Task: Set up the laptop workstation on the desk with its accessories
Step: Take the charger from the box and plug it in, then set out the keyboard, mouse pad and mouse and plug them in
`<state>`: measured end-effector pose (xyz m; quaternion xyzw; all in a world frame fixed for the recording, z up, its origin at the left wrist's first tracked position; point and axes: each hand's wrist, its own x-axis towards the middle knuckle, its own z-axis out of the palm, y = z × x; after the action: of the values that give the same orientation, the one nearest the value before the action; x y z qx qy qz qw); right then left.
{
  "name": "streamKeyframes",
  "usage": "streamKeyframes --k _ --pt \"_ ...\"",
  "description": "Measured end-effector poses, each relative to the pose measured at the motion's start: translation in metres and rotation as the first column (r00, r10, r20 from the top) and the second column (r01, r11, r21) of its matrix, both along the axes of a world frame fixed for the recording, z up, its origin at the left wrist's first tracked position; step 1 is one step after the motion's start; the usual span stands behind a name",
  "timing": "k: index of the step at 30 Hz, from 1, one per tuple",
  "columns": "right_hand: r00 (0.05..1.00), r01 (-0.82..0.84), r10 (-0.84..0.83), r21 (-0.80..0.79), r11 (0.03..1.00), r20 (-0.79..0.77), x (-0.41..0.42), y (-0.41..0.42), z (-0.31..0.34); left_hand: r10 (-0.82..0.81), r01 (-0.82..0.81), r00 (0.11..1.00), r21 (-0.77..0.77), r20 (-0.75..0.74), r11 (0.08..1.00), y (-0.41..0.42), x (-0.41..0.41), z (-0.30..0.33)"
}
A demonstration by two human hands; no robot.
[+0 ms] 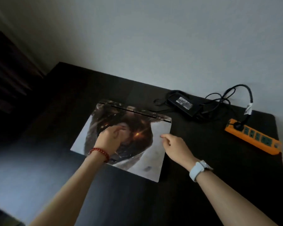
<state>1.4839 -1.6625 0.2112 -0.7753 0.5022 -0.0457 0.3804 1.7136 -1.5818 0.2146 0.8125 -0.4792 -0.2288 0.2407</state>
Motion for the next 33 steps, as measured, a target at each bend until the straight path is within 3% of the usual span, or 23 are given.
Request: streamKeyframes --k 7,13,16,21,25,30,33 --pt "0.978 -0.188 0.182 0.054 0.981 0.102 0.091 0.094 0.004 0.247 -0.253 0.966 0.082 0.078 0.964 0.138 0.058 0.013" --pt "0.936 -0.333 0.324 0.051 0.941 0.136 0.183 0.184 0.013 0.415 -0.416 0.909 0.029 0.042 0.909 0.254 0.11 0.03" --pt "0.903 -0.422 0.411 0.075 0.904 0.125 0.239 0.257 0.013 0.523 -0.523 0.852 0.008 -0.007 0.852 0.35 0.146 0.027" --pt "0.832 -0.554 0.54 0.135 0.822 0.124 0.326 0.381 0.007 0.729 -0.723 0.684 0.091 -0.042 0.684 0.512 0.197 0.01" --pt "0.717 -0.694 0.69 0.2 0.692 0.099 0.391 0.471 0.003 0.861 -0.846 0.507 0.164 -0.047 0.508 0.627 0.23 0.0" --pt "0.6 -0.783 0.8 0.227 0.579 0.031 0.46 0.531 -0.017 0.955 -0.92 0.288 0.257 -0.072 0.297 0.7 0.26 -0.028" --pt "0.554 -0.802 0.831 0.231 0.55 -0.056 0.504 0.546 -0.038 0.968 -0.913 0.205 0.329 -0.145 0.242 0.715 0.28 -0.058"
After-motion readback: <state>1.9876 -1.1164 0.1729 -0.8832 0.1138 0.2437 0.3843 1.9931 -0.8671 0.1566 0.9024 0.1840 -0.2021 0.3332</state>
